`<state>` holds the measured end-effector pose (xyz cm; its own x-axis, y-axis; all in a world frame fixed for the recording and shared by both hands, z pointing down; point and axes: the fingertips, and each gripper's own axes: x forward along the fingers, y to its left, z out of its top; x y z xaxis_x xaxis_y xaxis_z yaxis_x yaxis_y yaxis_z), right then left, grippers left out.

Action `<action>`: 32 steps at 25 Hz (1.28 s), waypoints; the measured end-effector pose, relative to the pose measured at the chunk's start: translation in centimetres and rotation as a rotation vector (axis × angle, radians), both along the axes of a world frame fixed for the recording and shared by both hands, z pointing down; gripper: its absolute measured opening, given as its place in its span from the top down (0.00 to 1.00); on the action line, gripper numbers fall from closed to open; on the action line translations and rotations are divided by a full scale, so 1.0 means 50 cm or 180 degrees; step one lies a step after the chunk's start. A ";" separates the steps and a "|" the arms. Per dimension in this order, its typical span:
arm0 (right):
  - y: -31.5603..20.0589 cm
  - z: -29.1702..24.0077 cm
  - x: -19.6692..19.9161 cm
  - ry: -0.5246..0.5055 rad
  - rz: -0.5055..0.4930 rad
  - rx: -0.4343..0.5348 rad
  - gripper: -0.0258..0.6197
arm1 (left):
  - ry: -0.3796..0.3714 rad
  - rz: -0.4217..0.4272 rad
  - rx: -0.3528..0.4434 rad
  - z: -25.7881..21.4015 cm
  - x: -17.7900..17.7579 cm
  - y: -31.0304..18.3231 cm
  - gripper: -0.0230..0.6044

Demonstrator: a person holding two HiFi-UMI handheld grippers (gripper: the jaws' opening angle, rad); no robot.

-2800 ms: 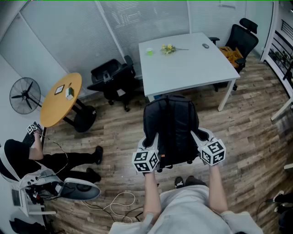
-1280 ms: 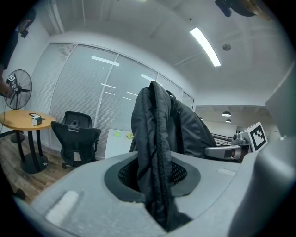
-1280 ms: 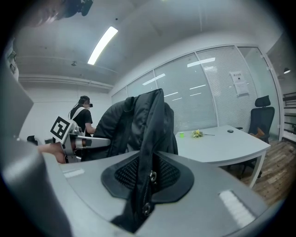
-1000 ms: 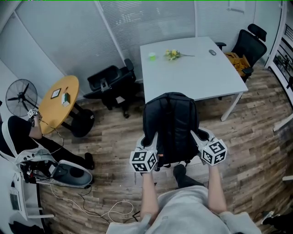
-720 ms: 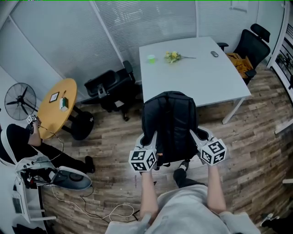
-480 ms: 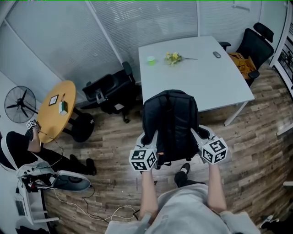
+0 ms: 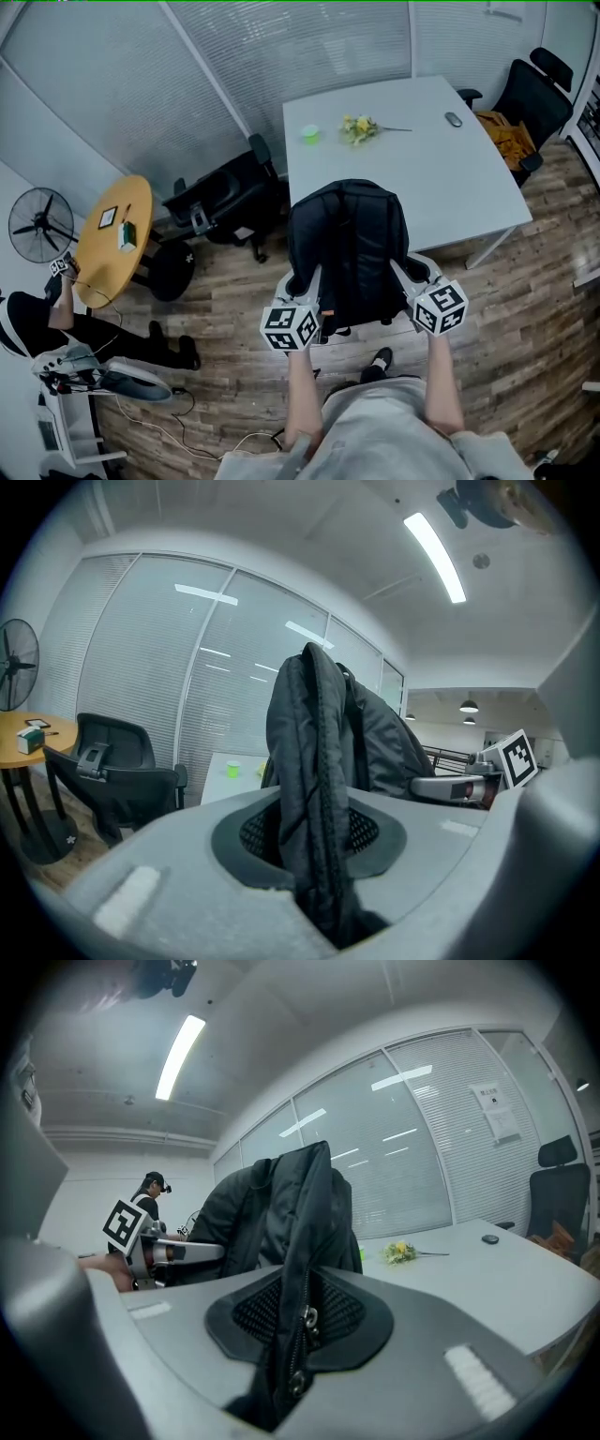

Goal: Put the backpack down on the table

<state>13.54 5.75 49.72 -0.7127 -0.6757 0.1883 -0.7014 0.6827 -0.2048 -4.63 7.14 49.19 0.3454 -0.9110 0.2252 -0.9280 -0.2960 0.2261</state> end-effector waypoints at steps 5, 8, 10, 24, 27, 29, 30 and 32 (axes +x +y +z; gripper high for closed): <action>-0.039 0.015 0.008 0.0091 -0.0028 -0.0014 0.87 | 0.0155 0.0016 -0.0044 0.031 0.006 -0.025 0.82; -0.051 0.019 0.000 0.0134 -0.0044 -0.0020 0.87 | 0.0205 -0.0006 -0.0077 0.043 0.000 -0.038 0.82; -0.062 0.017 -0.003 0.0127 -0.0046 -0.0007 0.87 | 0.0207 -0.0008 -0.0058 0.040 -0.003 -0.050 0.82; -0.223 -0.005 -0.026 0.0079 0.0090 0.0046 0.87 | 0.0159 0.0102 0.0014 0.014 -0.028 -0.231 0.82; -0.271 -0.009 -0.026 0.0096 0.0128 0.0050 0.87 | 0.0169 0.0129 0.0009 0.013 -0.029 -0.281 0.82; -0.304 -0.010 -0.029 0.0110 0.0156 0.0052 0.87 | 0.0176 0.0155 0.0011 0.012 -0.032 -0.316 0.82; -0.318 -0.009 -0.031 0.0119 0.0168 0.0050 0.87 | 0.0179 0.0168 0.0008 0.013 -0.034 -0.332 0.82; -0.345 -0.005 -0.037 0.0135 0.0188 0.0037 0.87 | 0.0187 0.0192 -0.0009 0.019 -0.040 -0.361 0.82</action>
